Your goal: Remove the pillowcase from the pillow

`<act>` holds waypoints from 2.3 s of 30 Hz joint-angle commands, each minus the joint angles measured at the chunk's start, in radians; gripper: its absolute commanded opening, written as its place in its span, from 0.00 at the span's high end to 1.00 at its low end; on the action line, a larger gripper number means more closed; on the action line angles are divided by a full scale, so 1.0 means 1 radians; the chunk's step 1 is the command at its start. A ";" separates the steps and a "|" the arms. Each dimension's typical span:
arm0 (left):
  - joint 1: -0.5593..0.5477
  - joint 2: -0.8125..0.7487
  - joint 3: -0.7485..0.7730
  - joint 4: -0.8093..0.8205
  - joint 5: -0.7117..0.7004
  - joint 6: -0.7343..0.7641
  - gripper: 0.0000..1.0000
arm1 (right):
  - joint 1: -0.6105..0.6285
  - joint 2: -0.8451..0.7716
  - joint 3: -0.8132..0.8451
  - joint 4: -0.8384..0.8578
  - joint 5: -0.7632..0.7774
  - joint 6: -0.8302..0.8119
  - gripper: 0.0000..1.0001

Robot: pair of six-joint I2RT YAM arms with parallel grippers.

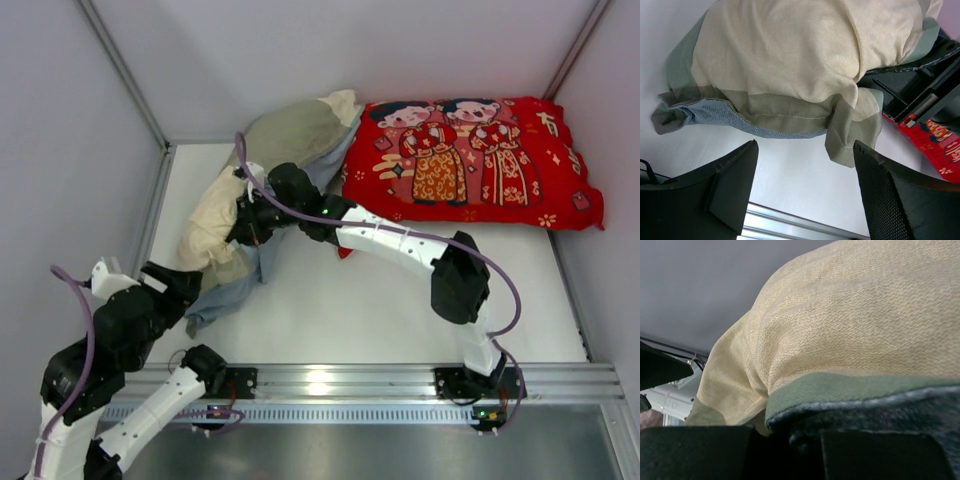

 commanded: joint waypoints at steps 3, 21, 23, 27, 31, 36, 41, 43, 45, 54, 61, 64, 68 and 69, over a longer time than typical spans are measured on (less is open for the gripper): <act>-0.003 0.108 0.025 0.043 0.080 0.138 0.17 | 0.007 -0.040 0.021 0.019 0.029 0.061 1.00; -0.005 0.130 -0.119 0.222 0.026 -0.007 0.01 | 0.016 -0.256 -0.250 0.282 -0.205 0.214 1.00; -0.005 0.125 -0.135 0.230 0.029 -0.012 0.01 | 0.016 -0.277 -0.276 0.296 -0.217 0.226 1.00; -0.005 0.100 -0.161 0.261 0.014 -0.020 0.01 | 0.022 -0.299 -0.315 0.354 -0.279 0.266 1.00; -0.003 0.102 -0.189 0.339 0.031 0.002 0.05 | 0.034 -0.316 -0.344 0.391 -0.303 0.277 1.00; -0.003 0.110 -0.181 0.337 0.015 0.014 1.00 | 0.051 -0.366 -0.359 0.220 -0.197 0.153 0.38; -0.003 0.035 -0.121 0.215 -0.086 -0.020 1.00 | 0.024 -0.452 -0.423 -0.003 0.086 0.024 0.00; -0.003 0.025 -0.058 0.115 -0.117 -0.032 1.00 | -0.033 -0.498 -0.472 0.002 0.118 0.048 0.01; -0.003 0.013 -0.025 0.049 -0.143 -0.035 1.00 | -0.099 -0.524 -0.493 0.002 0.169 0.064 0.01; -0.003 -0.027 0.040 -0.008 -0.131 -0.026 1.00 | -0.409 -0.284 -0.383 0.045 0.010 0.087 0.01; -0.005 -0.033 0.041 -0.008 -0.121 -0.010 1.00 | -0.429 -0.052 -0.229 0.077 0.052 0.159 0.01; -0.005 -0.039 0.045 -0.014 -0.117 -0.004 1.00 | -0.435 0.021 -0.236 0.266 -0.013 0.286 0.01; -0.005 -0.042 0.043 -0.014 -0.106 0.003 1.00 | -0.431 0.112 -0.206 0.485 -0.081 0.467 0.00; -0.005 -0.045 0.043 -0.012 -0.103 0.003 1.00 | -0.426 0.132 -0.185 0.497 -0.081 0.492 0.01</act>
